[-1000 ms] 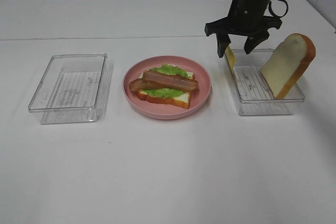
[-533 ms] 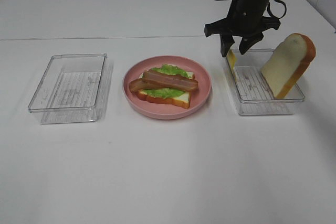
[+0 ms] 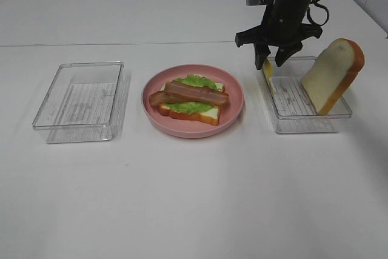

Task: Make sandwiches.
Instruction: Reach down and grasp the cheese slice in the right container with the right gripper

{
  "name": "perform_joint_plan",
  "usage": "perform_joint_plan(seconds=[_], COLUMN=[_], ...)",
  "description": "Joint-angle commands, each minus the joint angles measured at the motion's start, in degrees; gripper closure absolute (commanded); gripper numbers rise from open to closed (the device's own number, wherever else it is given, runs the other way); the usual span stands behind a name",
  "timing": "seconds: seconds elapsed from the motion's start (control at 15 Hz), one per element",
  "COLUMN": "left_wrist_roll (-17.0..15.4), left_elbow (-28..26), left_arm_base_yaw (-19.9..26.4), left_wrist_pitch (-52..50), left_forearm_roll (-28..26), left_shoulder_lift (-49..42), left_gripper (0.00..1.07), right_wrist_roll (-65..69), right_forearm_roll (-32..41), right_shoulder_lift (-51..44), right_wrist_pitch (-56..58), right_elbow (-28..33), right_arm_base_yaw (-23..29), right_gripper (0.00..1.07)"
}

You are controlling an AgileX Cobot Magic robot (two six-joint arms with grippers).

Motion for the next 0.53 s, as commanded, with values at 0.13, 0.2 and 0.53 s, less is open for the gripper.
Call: perform_joint_plan(seconds=[0.13, 0.2, 0.53], left_wrist_roll=[0.0, 0.0, 0.0], left_elbow=[0.1, 0.1, 0.1], left_arm_base_yaw=[0.2, 0.2, 0.2], left_wrist_pitch=[-0.5, -0.5, -0.5], left_forearm_roll=[-0.3, -0.3, -0.3], left_shoulder_lift=[-1.2, -1.2, -1.2], left_gripper=[0.18, 0.18, 0.18], right_wrist_roll=[0.5, 0.5, 0.5], right_forearm_roll=[-0.5, -0.5, -0.5], right_shoulder_lift=[0.2, 0.2, 0.2], right_wrist_pitch=[-0.2, 0.0, 1.4], right_elbow=[-0.2, -0.2, -0.7], right_arm_base_yaw=[-0.1, -0.1, -0.1], right_gripper=[0.79, 0.86, 1.07])
